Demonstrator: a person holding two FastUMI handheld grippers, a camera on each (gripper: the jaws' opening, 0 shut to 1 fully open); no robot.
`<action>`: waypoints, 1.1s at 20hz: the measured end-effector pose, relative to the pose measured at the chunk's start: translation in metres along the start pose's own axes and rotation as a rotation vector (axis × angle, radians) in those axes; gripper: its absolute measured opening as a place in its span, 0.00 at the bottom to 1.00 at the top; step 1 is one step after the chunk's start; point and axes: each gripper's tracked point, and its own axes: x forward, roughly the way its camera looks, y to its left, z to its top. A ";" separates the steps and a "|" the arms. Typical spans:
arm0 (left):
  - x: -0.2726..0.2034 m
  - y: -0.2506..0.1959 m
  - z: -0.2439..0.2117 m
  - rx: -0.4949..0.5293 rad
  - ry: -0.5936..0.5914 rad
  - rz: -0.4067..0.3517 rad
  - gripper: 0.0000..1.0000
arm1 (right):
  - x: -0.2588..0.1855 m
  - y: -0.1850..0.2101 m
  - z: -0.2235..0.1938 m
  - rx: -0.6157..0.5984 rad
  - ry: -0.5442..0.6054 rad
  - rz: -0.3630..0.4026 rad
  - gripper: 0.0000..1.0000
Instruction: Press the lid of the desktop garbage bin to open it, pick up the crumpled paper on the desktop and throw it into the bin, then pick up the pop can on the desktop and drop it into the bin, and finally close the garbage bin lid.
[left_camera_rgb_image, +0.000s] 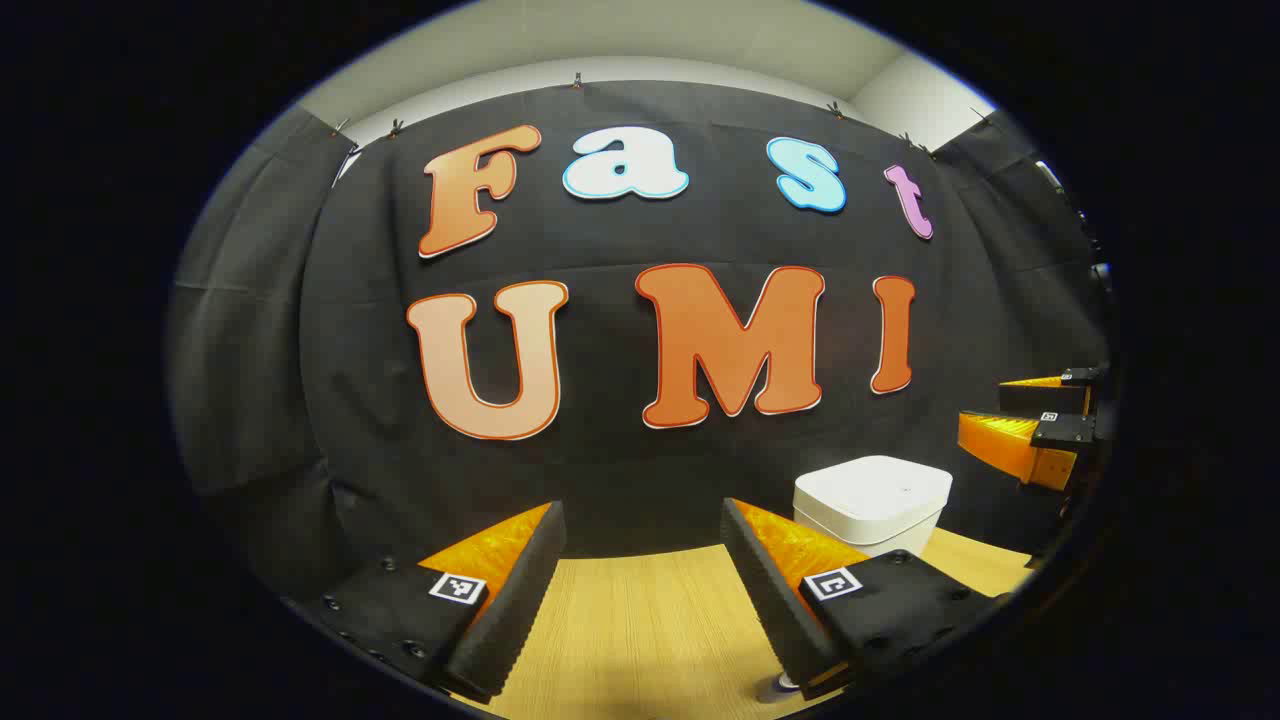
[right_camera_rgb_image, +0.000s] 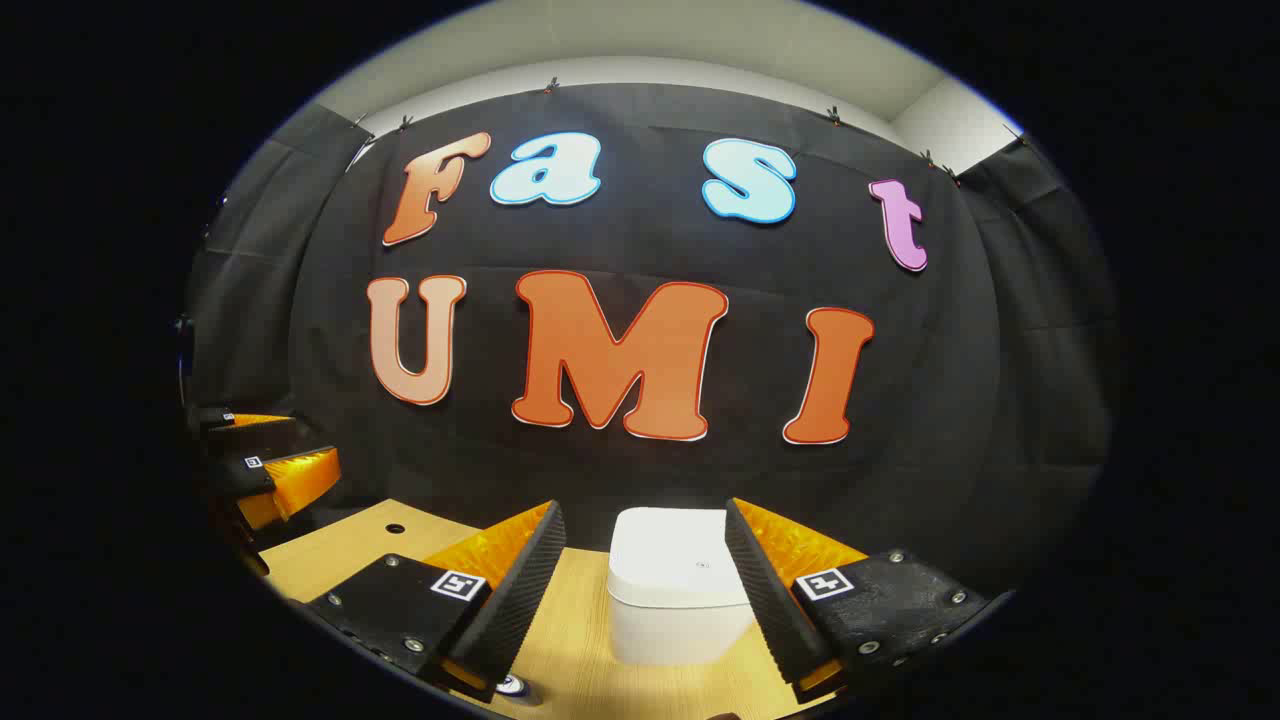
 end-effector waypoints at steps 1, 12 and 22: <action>-0.001 -0.002 -0.001 0.001 0.001 0.003 1.00 | 0.000 0.000 -0.001 -0.004 0.001 0.004 0.97; -0.002 -0.009 -0.008 0.023 0.018 0.008 1.00 | 0.006 -0.009 -0.006 0.014 0.012 0.020 0.96; -0.001 -0.010 -0.012 0.038 0.034 0.027 1.00 | 0.026 -0.037 -0.010 0.006 0.014 -0.015 0.80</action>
